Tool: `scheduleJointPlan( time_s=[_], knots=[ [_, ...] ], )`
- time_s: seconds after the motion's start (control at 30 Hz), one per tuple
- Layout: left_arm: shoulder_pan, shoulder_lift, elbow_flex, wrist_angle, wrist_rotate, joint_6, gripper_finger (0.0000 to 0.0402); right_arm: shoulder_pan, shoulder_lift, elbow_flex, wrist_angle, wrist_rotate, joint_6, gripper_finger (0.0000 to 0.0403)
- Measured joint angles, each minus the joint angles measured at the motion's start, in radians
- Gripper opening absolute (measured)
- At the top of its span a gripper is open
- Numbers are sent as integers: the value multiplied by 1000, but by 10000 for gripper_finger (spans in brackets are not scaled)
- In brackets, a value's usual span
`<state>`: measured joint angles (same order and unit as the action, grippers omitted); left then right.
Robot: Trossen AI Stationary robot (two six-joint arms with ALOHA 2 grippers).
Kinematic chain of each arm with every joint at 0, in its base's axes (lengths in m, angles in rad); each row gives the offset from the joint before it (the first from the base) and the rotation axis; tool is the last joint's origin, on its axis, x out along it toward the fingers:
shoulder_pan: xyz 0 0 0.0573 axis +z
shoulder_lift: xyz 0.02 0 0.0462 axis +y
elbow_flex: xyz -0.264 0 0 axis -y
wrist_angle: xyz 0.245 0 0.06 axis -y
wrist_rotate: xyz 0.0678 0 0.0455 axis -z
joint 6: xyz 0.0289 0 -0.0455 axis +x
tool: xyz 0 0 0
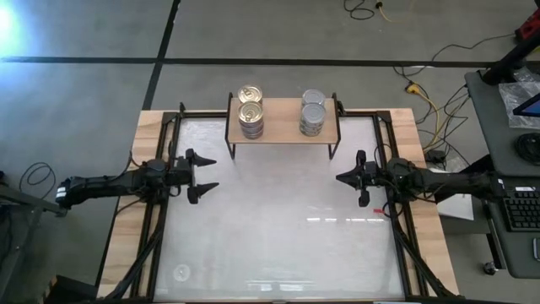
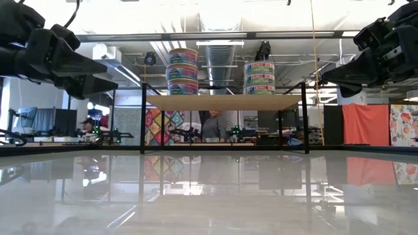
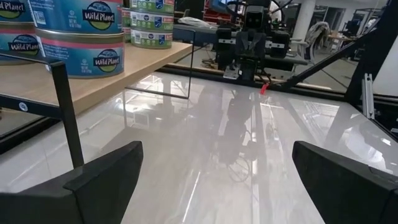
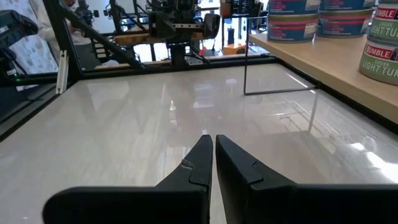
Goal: Stack canned seafood by type on shelf
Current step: Return to Home Position
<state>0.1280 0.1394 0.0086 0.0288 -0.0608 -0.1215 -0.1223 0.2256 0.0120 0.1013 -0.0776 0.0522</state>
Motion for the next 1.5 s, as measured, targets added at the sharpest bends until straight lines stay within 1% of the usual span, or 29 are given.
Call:
scheduleJointPlan(
  time_s=[1.5],
  knots=[
    [0,17,0,1,0,0,398,0,0,1,0,0,0,13]
  ],
)
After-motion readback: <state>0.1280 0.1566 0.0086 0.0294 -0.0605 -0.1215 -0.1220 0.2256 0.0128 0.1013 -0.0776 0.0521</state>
